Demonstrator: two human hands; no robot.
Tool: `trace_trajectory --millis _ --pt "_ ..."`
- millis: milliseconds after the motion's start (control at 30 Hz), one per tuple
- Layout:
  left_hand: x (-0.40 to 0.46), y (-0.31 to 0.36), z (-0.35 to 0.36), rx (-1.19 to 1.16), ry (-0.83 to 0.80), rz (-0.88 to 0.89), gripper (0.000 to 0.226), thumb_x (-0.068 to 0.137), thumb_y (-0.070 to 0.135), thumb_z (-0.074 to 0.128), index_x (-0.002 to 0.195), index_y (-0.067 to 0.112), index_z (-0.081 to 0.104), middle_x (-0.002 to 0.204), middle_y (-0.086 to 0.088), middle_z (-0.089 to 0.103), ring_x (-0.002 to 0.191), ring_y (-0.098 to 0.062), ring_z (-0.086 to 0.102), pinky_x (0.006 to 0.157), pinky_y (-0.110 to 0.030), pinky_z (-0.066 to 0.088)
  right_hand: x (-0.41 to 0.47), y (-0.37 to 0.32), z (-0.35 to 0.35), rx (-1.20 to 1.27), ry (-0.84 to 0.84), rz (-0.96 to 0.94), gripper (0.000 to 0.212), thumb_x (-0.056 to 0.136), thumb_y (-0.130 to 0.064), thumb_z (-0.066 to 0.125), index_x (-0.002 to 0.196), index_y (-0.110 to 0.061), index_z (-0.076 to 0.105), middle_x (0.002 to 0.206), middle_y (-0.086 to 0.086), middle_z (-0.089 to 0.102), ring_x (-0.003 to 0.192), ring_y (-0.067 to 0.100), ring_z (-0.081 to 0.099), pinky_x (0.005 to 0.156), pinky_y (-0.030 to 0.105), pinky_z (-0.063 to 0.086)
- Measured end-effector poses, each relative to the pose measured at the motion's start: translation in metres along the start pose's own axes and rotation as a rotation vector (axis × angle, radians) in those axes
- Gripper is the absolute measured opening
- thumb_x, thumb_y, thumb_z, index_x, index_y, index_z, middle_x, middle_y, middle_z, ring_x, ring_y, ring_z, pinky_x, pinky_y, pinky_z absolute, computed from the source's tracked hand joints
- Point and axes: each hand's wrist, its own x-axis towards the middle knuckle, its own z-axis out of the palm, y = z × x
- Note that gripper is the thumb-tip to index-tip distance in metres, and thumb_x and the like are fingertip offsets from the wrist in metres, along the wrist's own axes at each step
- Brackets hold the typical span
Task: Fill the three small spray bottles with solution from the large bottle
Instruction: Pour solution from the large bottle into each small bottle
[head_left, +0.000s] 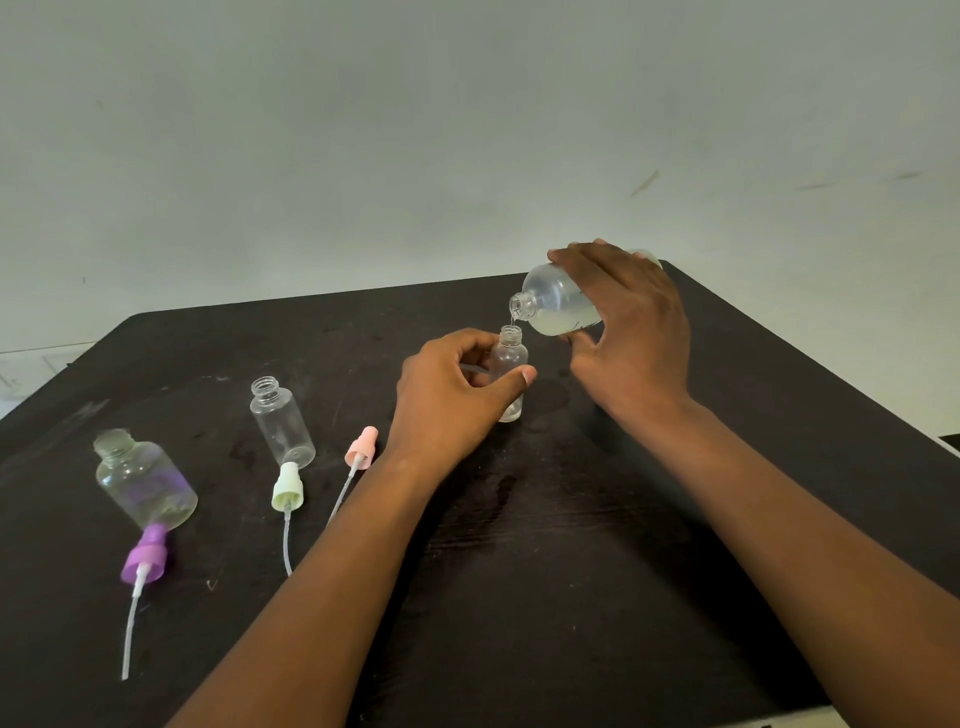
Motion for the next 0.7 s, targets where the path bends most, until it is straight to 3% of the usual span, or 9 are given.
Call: trace_trajectory --millis 700 --pt "0.001 -0.0024 0.0007 0.001 0.005 0.009 0.029 0.082 0.044 0.089 0.106 0.031 0.079 0.092 0.015 0.076 0.08 -0.005 0.073 0.079 -0.025 0.058 0.0003 -0.001 -0.0002 -0.003 0.011 -0.015 0.076 0.069 0.002 0.083 0.138 -0.023 0.064 0.139 -0.002 0.065 0.136 0.022 0.056 0.118 0.046 0.038"
